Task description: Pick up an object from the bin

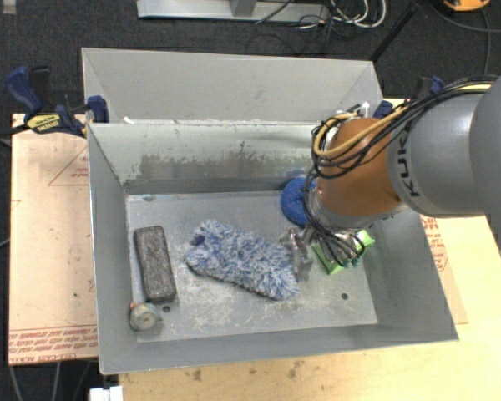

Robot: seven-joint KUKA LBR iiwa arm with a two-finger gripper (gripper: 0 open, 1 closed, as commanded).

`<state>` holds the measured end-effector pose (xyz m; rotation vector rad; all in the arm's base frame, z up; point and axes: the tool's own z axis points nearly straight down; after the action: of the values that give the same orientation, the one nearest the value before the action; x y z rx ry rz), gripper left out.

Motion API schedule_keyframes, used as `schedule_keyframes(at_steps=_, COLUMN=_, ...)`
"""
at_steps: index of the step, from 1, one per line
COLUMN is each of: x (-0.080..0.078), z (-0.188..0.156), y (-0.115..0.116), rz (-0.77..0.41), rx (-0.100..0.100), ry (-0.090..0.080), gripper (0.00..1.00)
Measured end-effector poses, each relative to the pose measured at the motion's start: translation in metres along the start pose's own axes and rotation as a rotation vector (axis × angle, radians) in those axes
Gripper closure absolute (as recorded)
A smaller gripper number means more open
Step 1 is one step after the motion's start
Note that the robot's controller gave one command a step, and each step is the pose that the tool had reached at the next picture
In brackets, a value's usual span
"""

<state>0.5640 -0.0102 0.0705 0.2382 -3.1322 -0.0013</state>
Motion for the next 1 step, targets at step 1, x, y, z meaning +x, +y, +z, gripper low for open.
schedule_keyframes(at_steps=1, x=0.0000, z=0.0000, y=0.0000, rz=0.000, rx=0.000, ry=0.000, gripper=1.00)
